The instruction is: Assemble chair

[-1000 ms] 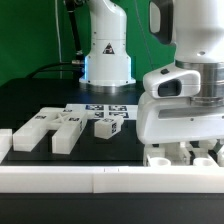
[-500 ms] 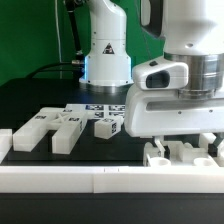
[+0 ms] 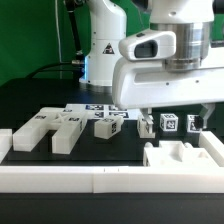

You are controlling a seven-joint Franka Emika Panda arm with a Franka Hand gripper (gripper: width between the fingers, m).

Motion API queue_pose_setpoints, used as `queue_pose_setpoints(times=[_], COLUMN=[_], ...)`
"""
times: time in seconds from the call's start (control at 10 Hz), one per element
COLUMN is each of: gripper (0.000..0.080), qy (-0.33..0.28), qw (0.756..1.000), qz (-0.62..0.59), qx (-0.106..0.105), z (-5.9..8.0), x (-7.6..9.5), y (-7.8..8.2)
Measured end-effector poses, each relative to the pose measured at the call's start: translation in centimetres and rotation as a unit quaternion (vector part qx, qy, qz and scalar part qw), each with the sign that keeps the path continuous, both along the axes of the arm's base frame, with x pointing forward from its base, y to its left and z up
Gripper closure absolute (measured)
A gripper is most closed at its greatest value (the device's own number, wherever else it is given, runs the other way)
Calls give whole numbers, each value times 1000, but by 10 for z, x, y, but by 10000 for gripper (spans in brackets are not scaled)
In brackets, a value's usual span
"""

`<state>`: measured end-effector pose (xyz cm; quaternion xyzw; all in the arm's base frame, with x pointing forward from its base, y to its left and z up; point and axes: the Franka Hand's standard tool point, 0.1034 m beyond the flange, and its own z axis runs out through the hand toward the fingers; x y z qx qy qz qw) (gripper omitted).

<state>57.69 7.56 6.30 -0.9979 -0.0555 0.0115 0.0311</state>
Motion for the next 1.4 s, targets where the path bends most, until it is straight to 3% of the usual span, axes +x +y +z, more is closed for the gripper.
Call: queue_pose_setpoints(times=[0.3,0.7,1.1,1.2,1.4], gripper=[150,150,150,150,150], qy=[-15,-8,10,8,18], qw=[999,1000,1000,1000,1000], qz=[35,14,-12,-3,-3], qx=[-4,-1,-2,1,1], z=[6,1,-18,-24,-24], x=[-36,-41,-75,-78,-80], y=[-13,-14,-24,-28,-27])
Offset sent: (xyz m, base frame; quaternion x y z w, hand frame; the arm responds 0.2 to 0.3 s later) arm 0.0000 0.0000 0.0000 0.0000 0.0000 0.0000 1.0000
